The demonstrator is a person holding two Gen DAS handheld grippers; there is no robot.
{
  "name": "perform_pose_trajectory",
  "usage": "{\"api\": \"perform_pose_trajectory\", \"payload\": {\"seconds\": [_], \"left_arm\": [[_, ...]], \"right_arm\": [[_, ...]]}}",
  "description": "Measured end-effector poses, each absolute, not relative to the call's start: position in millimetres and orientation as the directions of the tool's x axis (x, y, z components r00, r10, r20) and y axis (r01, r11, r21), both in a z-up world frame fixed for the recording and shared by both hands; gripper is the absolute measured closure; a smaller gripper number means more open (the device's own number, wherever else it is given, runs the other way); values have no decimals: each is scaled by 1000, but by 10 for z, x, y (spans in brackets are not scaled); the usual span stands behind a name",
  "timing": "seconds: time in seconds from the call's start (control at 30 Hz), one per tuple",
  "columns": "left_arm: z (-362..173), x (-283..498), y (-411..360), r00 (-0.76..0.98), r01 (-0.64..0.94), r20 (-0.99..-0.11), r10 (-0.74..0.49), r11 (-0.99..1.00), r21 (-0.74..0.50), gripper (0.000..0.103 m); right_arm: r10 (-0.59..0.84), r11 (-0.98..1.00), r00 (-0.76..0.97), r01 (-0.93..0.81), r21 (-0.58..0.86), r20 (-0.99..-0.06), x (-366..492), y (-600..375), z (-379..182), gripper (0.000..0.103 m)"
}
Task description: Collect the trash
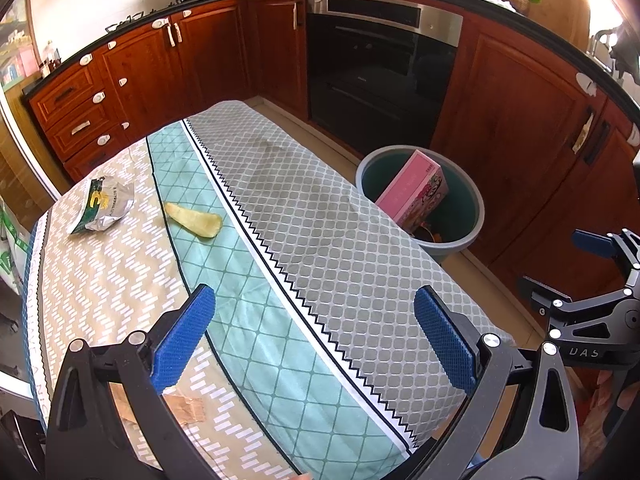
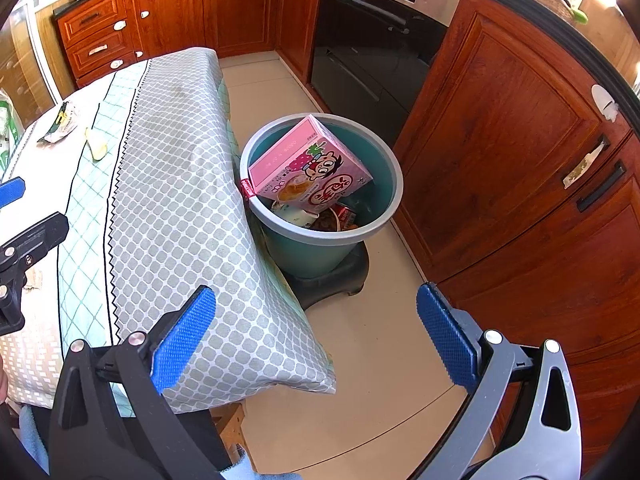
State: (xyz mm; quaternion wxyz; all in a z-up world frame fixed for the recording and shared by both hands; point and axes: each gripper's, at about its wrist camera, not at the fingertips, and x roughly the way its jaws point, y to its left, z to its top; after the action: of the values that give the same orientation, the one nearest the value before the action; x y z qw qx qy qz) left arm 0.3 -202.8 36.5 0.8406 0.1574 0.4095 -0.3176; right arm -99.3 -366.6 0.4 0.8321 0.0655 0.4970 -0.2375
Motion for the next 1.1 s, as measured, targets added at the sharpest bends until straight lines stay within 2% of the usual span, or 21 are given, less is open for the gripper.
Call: {"api": "perform_pose_trajectory", "payload": {"seconds": [1.1], "left_arm": [[450, 0, -1911, 520, 605, -766, -377, 796, 20, 3]], "right_arm": [[-321, 889, 406, 441, -125, -856, -933, -3633, 35, 7]]}}
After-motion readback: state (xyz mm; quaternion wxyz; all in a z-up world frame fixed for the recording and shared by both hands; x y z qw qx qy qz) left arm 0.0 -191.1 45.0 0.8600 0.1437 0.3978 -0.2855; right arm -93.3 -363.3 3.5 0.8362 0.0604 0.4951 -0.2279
